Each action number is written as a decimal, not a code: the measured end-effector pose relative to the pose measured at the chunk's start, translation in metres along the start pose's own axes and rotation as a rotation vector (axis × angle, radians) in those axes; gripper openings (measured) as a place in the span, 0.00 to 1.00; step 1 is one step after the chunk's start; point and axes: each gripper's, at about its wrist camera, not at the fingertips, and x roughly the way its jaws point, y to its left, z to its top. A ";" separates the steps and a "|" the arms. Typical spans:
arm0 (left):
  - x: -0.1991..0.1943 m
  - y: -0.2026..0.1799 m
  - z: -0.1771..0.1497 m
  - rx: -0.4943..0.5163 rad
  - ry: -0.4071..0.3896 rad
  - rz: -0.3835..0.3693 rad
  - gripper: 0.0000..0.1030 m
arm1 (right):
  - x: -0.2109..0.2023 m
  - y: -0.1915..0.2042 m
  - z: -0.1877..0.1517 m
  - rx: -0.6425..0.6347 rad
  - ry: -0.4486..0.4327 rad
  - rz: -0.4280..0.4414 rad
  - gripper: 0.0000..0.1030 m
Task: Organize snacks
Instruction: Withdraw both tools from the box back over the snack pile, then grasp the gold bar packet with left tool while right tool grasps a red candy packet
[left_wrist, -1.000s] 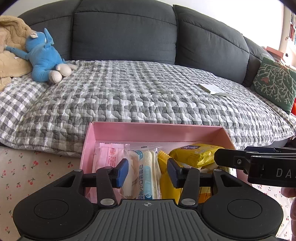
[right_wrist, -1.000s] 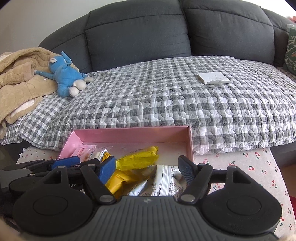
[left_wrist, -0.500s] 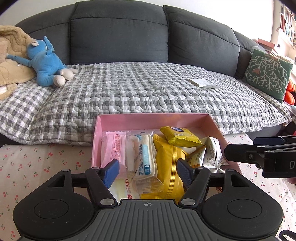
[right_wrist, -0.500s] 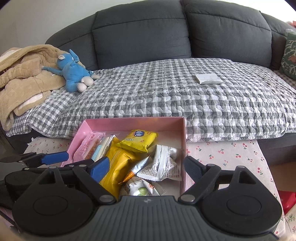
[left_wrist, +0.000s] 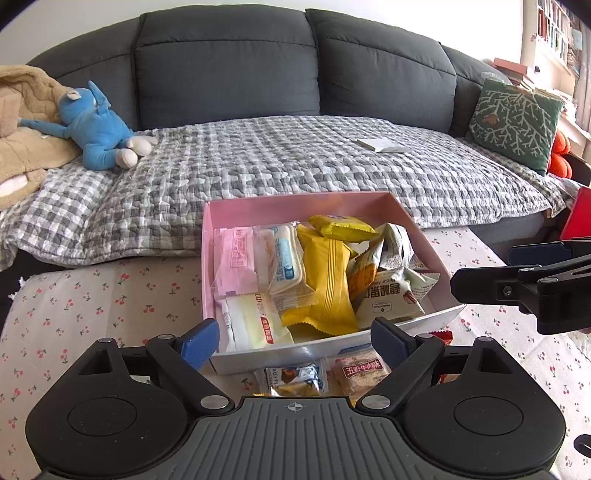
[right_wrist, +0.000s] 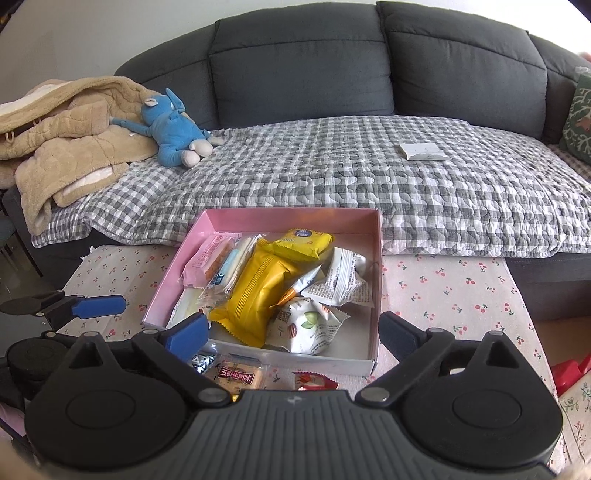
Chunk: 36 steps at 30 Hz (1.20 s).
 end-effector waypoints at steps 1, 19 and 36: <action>-0.002 0.001 -0.003 0.001 0.004 0.000 0.90 | -0.002 0.001 -0.002 -0.002 0.002 0.003 0.97; -0.019 0.011 -0.057 -0.018 0.073 -0.013 0.95 | -0.005 0.001 -0.040 0.055 0.063 -0.011 1.00; -0.010 0.019 -0.093 0.020 0.160 -0.001 0.95 | 0.008 0.027 -0.061 0.016 0.159 0.035 1.00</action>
